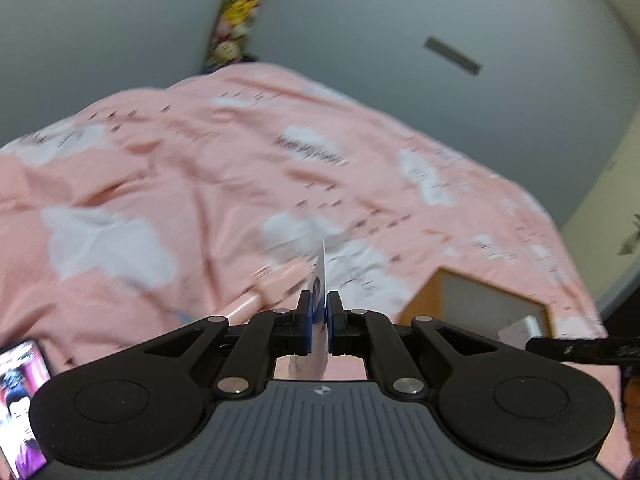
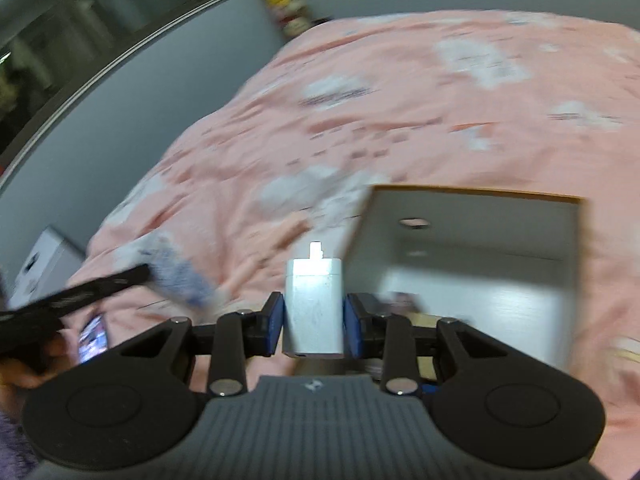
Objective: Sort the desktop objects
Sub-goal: 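Carry the Vaseline tube and white charger over the white box with both grippers, then lower the white charger into the white box and open the right gripper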
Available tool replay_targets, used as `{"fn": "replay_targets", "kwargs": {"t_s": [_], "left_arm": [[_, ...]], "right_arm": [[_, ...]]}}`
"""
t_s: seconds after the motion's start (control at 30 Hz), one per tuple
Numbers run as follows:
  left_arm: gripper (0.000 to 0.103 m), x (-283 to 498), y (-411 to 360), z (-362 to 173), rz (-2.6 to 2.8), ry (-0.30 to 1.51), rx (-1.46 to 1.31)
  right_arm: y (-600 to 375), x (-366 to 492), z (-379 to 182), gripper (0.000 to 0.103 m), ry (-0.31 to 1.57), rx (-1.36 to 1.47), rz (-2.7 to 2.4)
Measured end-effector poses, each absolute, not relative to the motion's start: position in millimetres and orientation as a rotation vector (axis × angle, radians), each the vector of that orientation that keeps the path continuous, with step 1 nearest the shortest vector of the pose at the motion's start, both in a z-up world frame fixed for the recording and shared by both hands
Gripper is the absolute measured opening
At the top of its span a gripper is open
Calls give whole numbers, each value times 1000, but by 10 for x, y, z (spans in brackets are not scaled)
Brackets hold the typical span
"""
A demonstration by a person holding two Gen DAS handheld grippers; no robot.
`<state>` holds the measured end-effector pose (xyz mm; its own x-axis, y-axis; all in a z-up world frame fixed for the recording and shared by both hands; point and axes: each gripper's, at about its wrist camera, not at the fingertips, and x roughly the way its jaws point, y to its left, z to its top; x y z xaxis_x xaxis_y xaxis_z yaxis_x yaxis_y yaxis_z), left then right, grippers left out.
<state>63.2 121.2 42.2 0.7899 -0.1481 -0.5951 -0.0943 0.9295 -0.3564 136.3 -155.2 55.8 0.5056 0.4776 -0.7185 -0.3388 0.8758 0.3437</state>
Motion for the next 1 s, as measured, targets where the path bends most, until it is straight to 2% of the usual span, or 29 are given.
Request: {"fn": "replay_targets", "kwargs": {"t_s": [0.2, 0.47, 1.0], "left_arm": [[7, 678, 863, 663, -167, 618, -360], [7, 810, 390, 677, -263, 625, -301], [7, 957, 333, 513, -277, 674, -315]], "right_arm": [[-1992, 1358, 389, 35, 943, 175, 301], [-1929, 1519, 120, 35, 993, 196, 309], [-1500, 1847, -335, 35, 1101, 210, 267]]}}
